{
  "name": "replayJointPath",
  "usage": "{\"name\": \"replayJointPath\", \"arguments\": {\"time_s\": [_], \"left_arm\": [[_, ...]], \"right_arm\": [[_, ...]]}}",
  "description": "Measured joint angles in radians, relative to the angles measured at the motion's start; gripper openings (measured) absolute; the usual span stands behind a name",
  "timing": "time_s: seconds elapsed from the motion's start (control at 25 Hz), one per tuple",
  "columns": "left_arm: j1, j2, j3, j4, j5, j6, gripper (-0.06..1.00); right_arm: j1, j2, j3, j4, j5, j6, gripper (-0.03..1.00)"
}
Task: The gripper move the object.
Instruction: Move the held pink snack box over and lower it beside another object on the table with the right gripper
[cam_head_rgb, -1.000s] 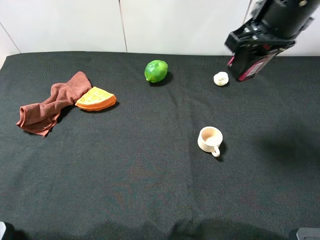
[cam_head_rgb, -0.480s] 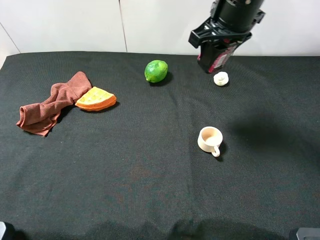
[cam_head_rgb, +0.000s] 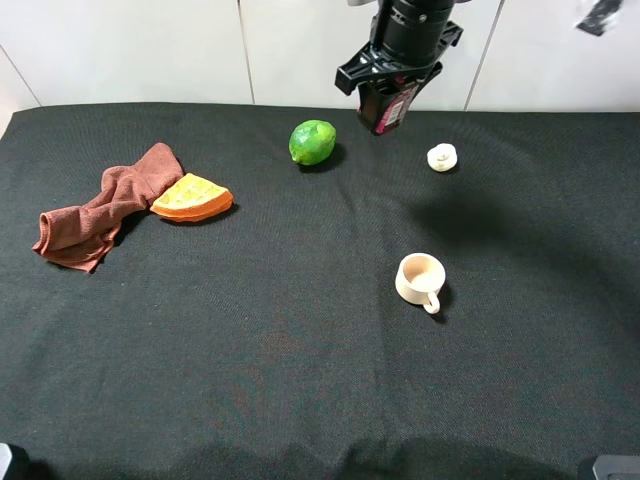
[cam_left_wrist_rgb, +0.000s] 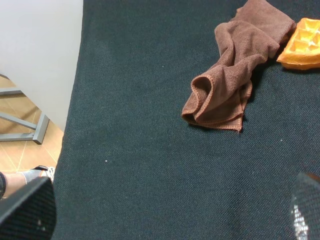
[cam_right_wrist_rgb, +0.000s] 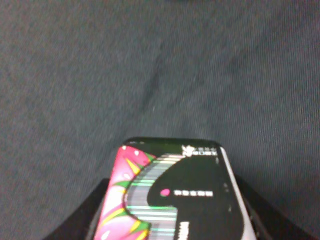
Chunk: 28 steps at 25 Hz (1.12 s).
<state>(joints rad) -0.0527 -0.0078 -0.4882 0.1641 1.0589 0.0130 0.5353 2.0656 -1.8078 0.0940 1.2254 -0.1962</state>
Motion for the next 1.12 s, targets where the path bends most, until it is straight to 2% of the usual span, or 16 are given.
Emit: {"name": "replayJointPath", "arguments": {"time_s": [0.68, 1.12], "left_arm": [[0.0, 0.0, 0.0, 0.0, 0.0, 0.0, 0.99], [0.0, 0.0, 0.0, 0.0, 0.0, 0.0, 0.99]], "right_arm": [[0.0, 0.236, -0.22, 0.018, -0.001, -0.022, 0.34], [-0.009, 0.325, -0.258, 0.018, -0.001, -0.025, 0.34]]}}
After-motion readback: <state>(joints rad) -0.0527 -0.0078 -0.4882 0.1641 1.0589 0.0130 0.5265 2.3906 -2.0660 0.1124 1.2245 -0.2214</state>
